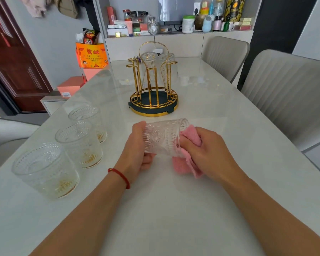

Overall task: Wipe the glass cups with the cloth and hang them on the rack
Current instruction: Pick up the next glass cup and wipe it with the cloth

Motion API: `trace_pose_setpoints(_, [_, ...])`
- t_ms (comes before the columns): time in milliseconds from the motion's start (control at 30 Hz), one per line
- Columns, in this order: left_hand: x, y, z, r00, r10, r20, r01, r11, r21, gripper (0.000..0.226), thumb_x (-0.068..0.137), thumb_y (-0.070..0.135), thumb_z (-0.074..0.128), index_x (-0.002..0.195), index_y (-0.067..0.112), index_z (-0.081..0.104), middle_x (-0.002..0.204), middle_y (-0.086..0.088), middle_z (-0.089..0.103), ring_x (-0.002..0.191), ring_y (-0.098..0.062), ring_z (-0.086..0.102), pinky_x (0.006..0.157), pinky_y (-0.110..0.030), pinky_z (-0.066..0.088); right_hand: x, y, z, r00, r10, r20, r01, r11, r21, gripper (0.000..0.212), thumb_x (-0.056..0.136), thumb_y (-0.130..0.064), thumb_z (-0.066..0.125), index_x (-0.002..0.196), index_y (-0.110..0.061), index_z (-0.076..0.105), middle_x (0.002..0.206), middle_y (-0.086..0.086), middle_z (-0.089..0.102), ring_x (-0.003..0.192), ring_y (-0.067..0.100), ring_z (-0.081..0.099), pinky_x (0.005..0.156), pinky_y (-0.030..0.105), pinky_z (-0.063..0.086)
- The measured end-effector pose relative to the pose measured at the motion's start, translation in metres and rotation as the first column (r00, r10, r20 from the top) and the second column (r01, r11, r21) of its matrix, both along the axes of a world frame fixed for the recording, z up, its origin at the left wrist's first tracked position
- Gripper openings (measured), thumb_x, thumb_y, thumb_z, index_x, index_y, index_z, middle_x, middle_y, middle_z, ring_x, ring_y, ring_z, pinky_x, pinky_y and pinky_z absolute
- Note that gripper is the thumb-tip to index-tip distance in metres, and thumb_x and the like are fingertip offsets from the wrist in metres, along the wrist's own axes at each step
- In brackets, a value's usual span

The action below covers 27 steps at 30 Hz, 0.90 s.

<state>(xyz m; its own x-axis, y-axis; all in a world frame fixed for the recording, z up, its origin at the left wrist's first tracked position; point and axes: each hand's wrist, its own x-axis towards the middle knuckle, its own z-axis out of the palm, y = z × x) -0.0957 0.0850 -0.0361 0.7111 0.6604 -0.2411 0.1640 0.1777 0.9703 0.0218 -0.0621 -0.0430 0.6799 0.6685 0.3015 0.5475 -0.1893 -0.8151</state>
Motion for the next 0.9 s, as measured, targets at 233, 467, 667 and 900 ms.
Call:
trace_pose_setpoints(233, [-0.012, 0.011, 0.009, 0.969, -0.198, -0.147, 0.202, 0.979, 0.008, 0.049, 0.095, 0.058, 0.027, 0.059, 0.024, 0.032, 0.052, -0.001, 0.028, 0.047, -0.016, 0.013, 0.049, -0.024, 0.008, -0.006, -0.010, 0.004, 0.888, -0.046, 0.458, 0.022, 0.998, 0.058, 0.024, 0.094, -0.042, 0.065, 0.092, -0.019, 0.060, 0.062, -0.007, 0.058, 0.056, 0.013, 0.056, 0.055, 0.033, 0.047])
trace_pose_setpoints(467, [-0.002, -0.002, 0.000, 0.998, -0.014, 0.067, 0.009, 0.998, 0.064, 0.045, 0.101, 0.053, 0.033, 0.070, 0.024, 0.049, 0.056, -0.002, 0.039, 0.043, -0.014, 0.029, 0.046, -0.021, 0.020, -0.013, 0.009, -0.005, 0.991, -0.113, -0.075, 0.122, 0.982, 0.142, 0.033, 0.090, -0.037, 0.070, 0.067, -0.015, 0.060, 0.060, -0.001, 0.058, 0.056, 0.009, 0.050, 0.054, 0.032, 0.044])
trace_pose_setpoints(667, [-0.016, 0.011, 0.011, 0.971, -0.117, -0.211, 0.149, 0.978, 0.144, 0.039, 0.099, 0.046, 0.037, 0.067, 0.023, 0.044, 0.047, 0.002, 0.039, 0.038, -0.012, 0.028, 0.043, -0.018, 0.019, -0.005, -0.008, 0.000, 0.903, 0.053, 0.425, -0.030, 0.998, -0.061, 0.035, 0.090, -0.053, 0.061, 0.099, -0.019, 0.061, 0.069, -0.006, 0.063, 0.060, 0.015, 0.059, 0.057, 0.036, 0.050])
trace_pose_setpoints(900, [-0.010, 0.007, 0.007, 0.986, -0.166, 0.006, 0.166, 0.983, -0.078, 0.052, 0.099, 0.063, 0.033, 0.076, 0.019, 0.049, 0.054, -0.003, 0.043, 0.046, -0.017, 0.028, 0.042, -0.020, 0.022, -0.008, 0.001, -0.001, 0.978, -0.127, 0.165, 0.106, 0.986, 0.128, 0.022, 0.093, -0.035, 0.068, 0.082, -0.020, 0.056, 0.062, -0.009, 0.058, 0.057, 0.008, 0.055, 0.053, 0.023, 0.042])
